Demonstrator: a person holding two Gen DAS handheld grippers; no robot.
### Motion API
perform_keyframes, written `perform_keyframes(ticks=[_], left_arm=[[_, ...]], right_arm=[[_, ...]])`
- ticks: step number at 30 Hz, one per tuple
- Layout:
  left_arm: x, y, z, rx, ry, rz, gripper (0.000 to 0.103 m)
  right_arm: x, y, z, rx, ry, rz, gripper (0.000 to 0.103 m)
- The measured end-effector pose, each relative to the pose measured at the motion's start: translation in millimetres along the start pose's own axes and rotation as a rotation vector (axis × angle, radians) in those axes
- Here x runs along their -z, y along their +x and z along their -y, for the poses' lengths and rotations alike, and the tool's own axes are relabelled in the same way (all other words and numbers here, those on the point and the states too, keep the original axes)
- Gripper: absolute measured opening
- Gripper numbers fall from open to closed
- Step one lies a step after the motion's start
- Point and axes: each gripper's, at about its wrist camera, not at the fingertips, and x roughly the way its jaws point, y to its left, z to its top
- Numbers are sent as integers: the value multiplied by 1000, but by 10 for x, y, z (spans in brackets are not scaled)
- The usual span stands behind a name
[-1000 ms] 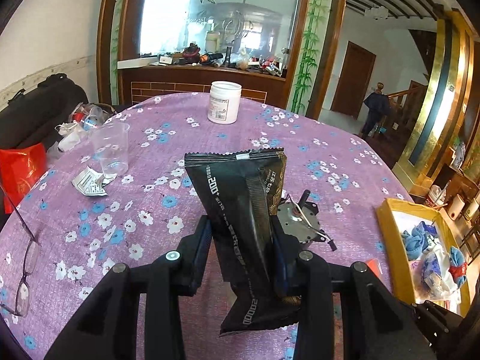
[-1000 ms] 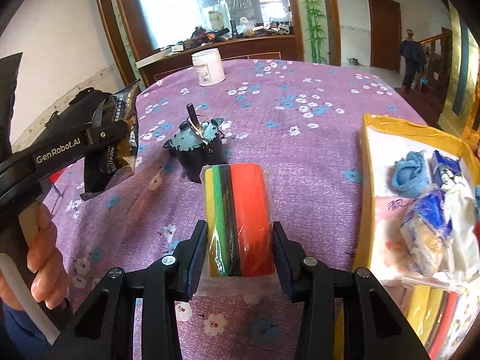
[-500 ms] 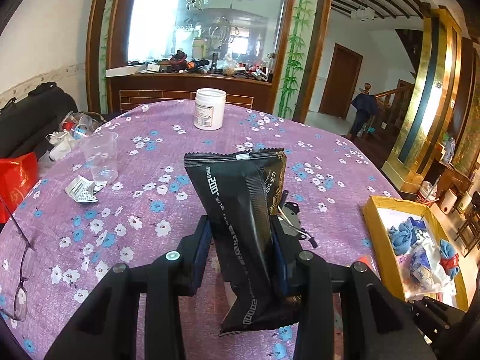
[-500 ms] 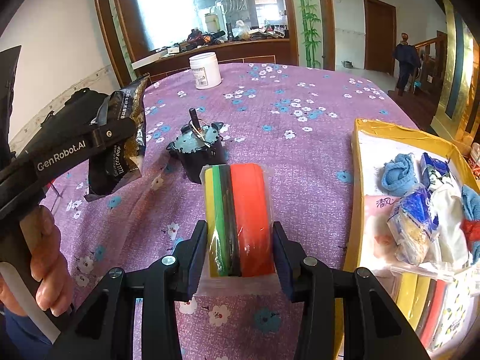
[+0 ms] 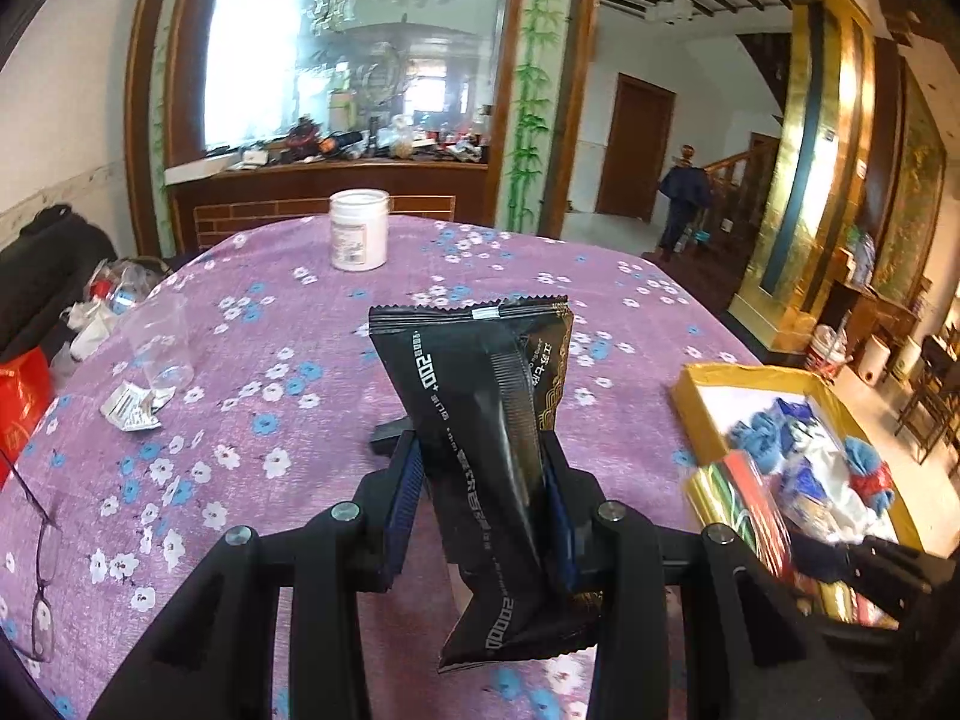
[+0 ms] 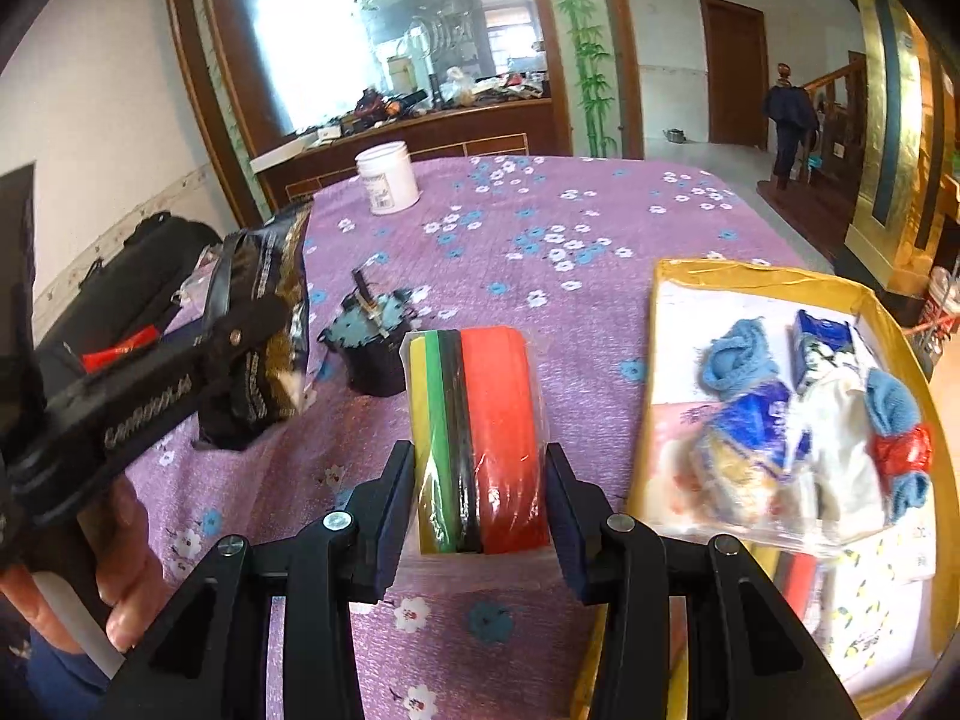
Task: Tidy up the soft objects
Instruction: 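Lift both items and carry them over the tray, then lower both items into the tray and open both grippers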
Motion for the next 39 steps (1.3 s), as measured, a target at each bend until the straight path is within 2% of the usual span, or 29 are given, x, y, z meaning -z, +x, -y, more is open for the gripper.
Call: perform_keyframes(ticks=[11,15,21,30,39], left_arm=[[-12,-110,765,150,101,-50,37],[26,-70,1153,211,157,-85,37],[51,66,1568,298,188,-163,37],[-11,413,2087,337,258,-246,37],[-89,985,2383,350,232,-399,37]], right_arm=[[-25,-431,672,45,128,69,45],[26,-560,999,96,155,62,45],[99,-647,1482,162,186,16,45],[-124,-397,1849,221,179,-24,45],[-470,-3,2292,207,242,-93,45]])
